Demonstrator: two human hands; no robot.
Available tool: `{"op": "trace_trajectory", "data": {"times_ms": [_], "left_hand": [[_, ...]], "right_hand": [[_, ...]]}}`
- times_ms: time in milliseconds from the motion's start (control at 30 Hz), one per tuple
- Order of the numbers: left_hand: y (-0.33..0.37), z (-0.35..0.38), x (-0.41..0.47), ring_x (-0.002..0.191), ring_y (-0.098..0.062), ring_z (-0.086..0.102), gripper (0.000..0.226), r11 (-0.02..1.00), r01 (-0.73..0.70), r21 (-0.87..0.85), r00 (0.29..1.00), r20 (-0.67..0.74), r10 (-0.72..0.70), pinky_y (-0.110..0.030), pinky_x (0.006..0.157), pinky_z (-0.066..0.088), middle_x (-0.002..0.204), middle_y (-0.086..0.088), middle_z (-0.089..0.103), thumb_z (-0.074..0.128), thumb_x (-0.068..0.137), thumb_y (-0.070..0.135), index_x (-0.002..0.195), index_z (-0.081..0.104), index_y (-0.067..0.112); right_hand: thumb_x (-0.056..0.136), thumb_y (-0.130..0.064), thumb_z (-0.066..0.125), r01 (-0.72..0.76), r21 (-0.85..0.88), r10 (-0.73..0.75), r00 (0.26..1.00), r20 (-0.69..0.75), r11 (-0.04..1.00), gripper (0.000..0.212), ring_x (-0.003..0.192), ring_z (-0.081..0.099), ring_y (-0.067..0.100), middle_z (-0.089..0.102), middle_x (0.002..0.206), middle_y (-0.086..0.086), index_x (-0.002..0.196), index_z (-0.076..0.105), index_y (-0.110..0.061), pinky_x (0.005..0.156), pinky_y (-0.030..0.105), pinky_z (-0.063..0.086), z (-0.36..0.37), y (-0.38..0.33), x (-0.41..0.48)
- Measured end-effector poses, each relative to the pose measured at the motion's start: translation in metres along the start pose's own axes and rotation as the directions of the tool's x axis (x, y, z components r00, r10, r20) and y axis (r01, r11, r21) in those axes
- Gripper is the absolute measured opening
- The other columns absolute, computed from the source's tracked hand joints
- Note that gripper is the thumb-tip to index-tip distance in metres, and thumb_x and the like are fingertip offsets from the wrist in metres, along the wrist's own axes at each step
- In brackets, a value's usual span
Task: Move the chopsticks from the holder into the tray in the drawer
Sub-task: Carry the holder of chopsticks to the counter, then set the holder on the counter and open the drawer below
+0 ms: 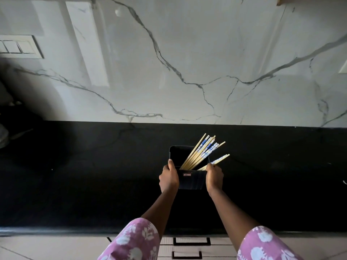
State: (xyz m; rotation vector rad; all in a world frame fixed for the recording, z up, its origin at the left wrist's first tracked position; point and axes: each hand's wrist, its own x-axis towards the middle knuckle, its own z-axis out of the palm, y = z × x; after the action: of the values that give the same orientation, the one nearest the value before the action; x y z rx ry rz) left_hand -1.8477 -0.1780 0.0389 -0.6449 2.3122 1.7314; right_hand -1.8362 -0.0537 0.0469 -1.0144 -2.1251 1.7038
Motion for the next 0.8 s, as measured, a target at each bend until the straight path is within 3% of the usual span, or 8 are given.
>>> {"op": "trace_trajectory", "data": {"times_ms": [100, 267, 500, 667, 800], "left_hand": [[0.000, 0.000, -0.004, 0.128, -0.035, 0.045, 0.062, 1.000, 0.017, 0.007, 1.000, -0.016, -0.017, -0.042, 0.106, 0.034, 0.139, -0.017, 0.047, 0.020, 0.097, 0.056, 0.140, 0.044, 0.018], [0.002, -0.004, -0.008, 0.123, -0.035, 0.048, 0.064, 0.997, 0.001, 0.077, 0.998, -0.056, 0.003, -0.042, 0.101, 0.037, 0.135, -0.017, 0.051, 0.018, 0.096, 0.059, 0.137, 0.047, 0.018], [-0.034, -0.010, -0.044, 0.118, -0.037, 0.051, 0.046, 0.979, -0.143, 0.143, 0.964, -0.205, 0.171, -0.040, 0.092, 0.040, 0.127, -0.016, 0.059, 0.026, 0.102, 0.041, 0.131, 0.053, 0.017], [-0.071, -0.010, -0.073, 0.098, -0.031, 0.062, 0.038, 0.923, -0.333, 0.195, 0.899, -0.230, 0.373, -0.029, 0.069, 0.035, 0.103, -0.013, 0.069, 0.031, 0.103, 0.027, 0.109, 0.064, 0.011], [-0.109, -0.005, -0.097, 0.086, -0.024, 0.064, 0.033, 0.854, -0.398, 0.335, 0.868, -0.163, 0.468, -0.027, 0.064, 0.035, 0.091, -0.006, 0.069, 0.034, 0.101, 0.026, 0.101, 0.065, 0.014]], "right_hand": [[0.092, -0.018, 0.039, 0.022, -0.016, -0.022, 0.999, 0.042, 1.000, 0.027, 0.082, 0.051, 0.025, 0.058, 0.087, 0.013, 0.076, 0.056, -0.004, 0.073, 0.031, 0.035, -0.003, 0.001, -0.002], [0.094, -0.025, 0.039, 0.066, -0.063, -0.059, 0.992, 0.116, 0.996, 0.035, 0.094, 0.056, 0.024, 0.065, 0.102, 0.013, 0.096, 0.066, -0.003, 0.083, 0.033, 0.041, -0.012, 0.009, -0.011], [0.098, -0.028, 0.045, 0.184, -0.119, -0.188, 0.982, -0.016, 0.976, 0.041, 0.125, 0.052, 0.032, 0.058, 0.131, 0.018, 0.130, 0.052, -0.002, 0.104, 0.033, 0.038, -0.029, 0.055, -0.051], [0.097, -0.021, 0.048, 0.367, -0.235, -0.360, 0.930, 0.074, 0.900, 0.041, 0.130, 0.048, 0.026, 0.053, 0.138, 0.014, 0.135, 0.048, -0.004, 0.108, 0.030, 0.037, -0.049, 0.094, -0.075], [0.092, -0.013, 0.056, 0.543, -0.354, -0.521, 0.838, 0.162, 0.761, 0.037, 0.123, 0.055, 0.027, 0.058, 0.132, 0.014, 0.127, 0.055, -0.001, 0.098, 0.024, 0.039, -0.068, 0.131, -0.099]]}}
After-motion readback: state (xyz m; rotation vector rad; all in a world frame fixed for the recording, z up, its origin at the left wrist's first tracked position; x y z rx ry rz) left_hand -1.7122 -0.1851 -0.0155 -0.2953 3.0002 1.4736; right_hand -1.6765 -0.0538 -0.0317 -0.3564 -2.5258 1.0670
